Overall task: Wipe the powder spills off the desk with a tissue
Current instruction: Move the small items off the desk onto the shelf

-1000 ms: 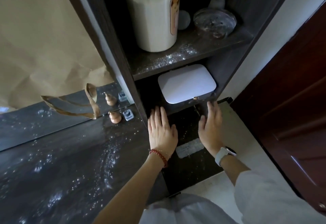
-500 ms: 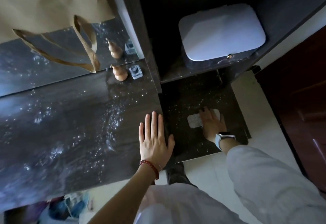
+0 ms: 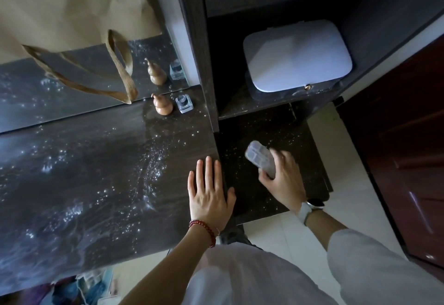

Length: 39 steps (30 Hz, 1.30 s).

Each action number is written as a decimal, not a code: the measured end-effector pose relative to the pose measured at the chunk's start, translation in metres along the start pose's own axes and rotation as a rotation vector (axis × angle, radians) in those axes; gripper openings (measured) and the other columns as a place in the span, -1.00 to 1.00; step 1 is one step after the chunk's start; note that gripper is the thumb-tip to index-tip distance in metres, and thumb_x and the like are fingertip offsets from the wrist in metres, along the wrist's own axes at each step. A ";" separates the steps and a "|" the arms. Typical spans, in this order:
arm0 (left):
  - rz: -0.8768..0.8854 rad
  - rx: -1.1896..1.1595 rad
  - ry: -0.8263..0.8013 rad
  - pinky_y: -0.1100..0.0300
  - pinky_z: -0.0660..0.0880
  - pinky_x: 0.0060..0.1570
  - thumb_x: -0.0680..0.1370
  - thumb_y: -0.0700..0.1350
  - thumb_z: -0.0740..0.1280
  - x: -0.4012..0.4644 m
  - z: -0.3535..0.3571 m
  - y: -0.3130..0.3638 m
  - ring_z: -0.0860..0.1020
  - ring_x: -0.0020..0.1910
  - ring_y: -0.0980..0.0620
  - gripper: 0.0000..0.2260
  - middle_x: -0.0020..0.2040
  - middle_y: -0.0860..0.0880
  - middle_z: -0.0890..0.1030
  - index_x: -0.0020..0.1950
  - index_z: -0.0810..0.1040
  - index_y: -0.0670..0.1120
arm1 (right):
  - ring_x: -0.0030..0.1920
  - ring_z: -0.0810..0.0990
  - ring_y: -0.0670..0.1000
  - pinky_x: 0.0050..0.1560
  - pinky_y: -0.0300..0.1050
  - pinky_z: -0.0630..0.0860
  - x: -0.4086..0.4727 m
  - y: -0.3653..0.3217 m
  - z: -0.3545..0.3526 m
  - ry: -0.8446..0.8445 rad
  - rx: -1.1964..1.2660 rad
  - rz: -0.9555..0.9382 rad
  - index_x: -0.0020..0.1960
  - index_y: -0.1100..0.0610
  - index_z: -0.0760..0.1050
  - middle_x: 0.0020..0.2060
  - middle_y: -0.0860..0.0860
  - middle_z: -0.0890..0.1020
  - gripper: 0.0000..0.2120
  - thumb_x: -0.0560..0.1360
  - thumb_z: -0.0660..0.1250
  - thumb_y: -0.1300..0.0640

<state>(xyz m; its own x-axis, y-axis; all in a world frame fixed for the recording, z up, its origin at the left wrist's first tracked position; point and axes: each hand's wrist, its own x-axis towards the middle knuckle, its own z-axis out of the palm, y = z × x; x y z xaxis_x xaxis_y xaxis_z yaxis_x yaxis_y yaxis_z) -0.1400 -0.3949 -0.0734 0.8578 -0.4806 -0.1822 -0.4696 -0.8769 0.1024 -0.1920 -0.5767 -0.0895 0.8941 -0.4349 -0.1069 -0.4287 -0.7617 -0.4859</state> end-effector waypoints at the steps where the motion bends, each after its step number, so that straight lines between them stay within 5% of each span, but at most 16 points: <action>1: 0.002 -0.002 -0.002 -0.17 0.22 0.32 0.44 0.12 0.09 0.000 -0.001 0.000 0.33 0.37 -0.21 -0.41 0.38 -0.21 0.37 0.38 0.30 -0.19 | 0.03 0.52 0.18 -0.02 0.12 0.55 -0.001 -0.010 -0.011 0.074 0.054 -0.034 0.29 0.26 0.35 0.09 0.25 0.48 -0.44 0.38 0.42 0.09; 6: 0.019 0.010 -0.016 -0.18 0.30 0.28 0.43 0.16 0.09 0.000 -0.007 -0.002 0.38 0.34 -0.20 -0.39 0.36 -0.21 0.41 0.35 0.35 -0.19 | 0.00 0.55 0.06 -0.13 -0.21 0.55 0.018 -0.061 -0.065 0.366 0.246 -0.173 0.14 0.25 0.42 0.05 0.18 0.51 -0.58 0.42 0.33 -0.01; 8: 0.025 0.010 -0.012 -0.18 0.32 0.27 0.43 0.17 0.08 -0.001 -0.008 -0.003 0.38 0.34 -0.20 -0.39 0.35 -0.20 0.42 0.35 0.37 -0.19 | 0.02 0.55 0.11 -0.11 -0.19 0.55 0.033 -0.081 -0.078 0.397 0.183 -0.209 0.09 0.28 0.45 0.08 0.22 0.49 -0.62 0.42 0.36 0.02; 13: 0.039 0.004 0.023 -0.18 0.35 0.24 0.42 0.16 0.18 -0.001 -0.009 -0.003 0.41 0.32 -0.20 -0.40 0.33 -0.20 0.44 0.33 0.39 -0.19 | 0.15 0.37 0.21 0.14 -0.02 0.49 0.059 -0.119 -0.076 0.254 -0.057 -0.174 0.19 0.28 0.40 0.18 0.26 0.37 -0.59 0.43 0.36 0.09; 18: 0.038 0.005 0.054 -0.17 0.36 0.24 0.39 0.16 0.23 -0.001 -0.005 -0.004 0.41 0.31 -0.19 -0.39 0.33 -0.20 0.45 0.33 0.39 -0.19 | 0.13 0.37 0.23 0.14 0.00 0.43 0.066 -0.129 -0.066 0.257 -0.041 -0.158 0.09 0.29 0.41 0.16 0.27 0.39 -0.62 0.42 0.39 0.06; 24: 0.044 0.000 0.083 -0.17 0.36 0.24 0.39 0.16 0.27 -0.001 0.000 -0.006 0.41 0.32 -0.20 -0.37 0.33 -0.20 0.45 0.34 0.37 -0.19 | 0.28 0.34 0.24 0.25 0.07 0.37 0.059 -0.126 -0.065 0.102 -0.284 -0.270 0.31 0.29 0.30 0.31 0.25 0.37 -0.51 0.51 0.21 0.00; 29: 0.058 -0.011 0.113 -0.16 0.38 0.22 0.37 0.16 0.33 -0.001 0.001 -0.007 0.42 0.31 -0.19 -0.36 0.32 -0.20 0.46 0.33 0.39 -0.19 | 0.31 0.40 0.25 0.31 0.16 0.35 0.036 -0.110 -0.064 0.140 -0.273 -0.419 0.33 0.25 0.34 0.30 0.27 0.43 -0.55 0.47 0.26 0.15; 33: 0.063 -0.033 0.121 -0.16 0.38 0.22 0.35 0.16 0.38 0.000 0.000 -0.007 0.42 0.31 -0.19 -0.33 0.32 -0.20 0.46 0.33 0.39 -0.19 | 0.38 0.31 0.26 0.40 0.18 0.16 0.032 -0.097 -0.057 0.078 -0.314 -0.514 0.37 0.31 0.28 0.35 0.29 0.37 -0.49 0.44 0.28 0.35; 39: 0.079 -0.038 0.118 -0.15 0.38 0.22 0.36 0.18 0.37 -0.002 -0.003 -0.009 0.42 0.31 -0.18 -0.33 0.33 -0.18 0.45 0.34 0.38 -0.17 | 0.38 0.31 0.27 0.41 0.10 0.10 0.066 -0.113 -0.061 0.043 -0.319 -0.462 0.32 0.36 0.33 0.31 0.32 0.41 -0.51 0.41 -0.01 0.36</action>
<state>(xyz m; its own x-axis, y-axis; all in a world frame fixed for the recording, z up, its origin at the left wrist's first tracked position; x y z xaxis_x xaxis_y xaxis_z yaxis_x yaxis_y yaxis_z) -0.1368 -0.3859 -0.0710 0.8382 -0.5424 -0.0564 -0.5300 -0.8347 0.1493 -0.0924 -0.5489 0.0108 0.9949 -0.0356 0.0941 -0.0174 -0.9822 -0.1868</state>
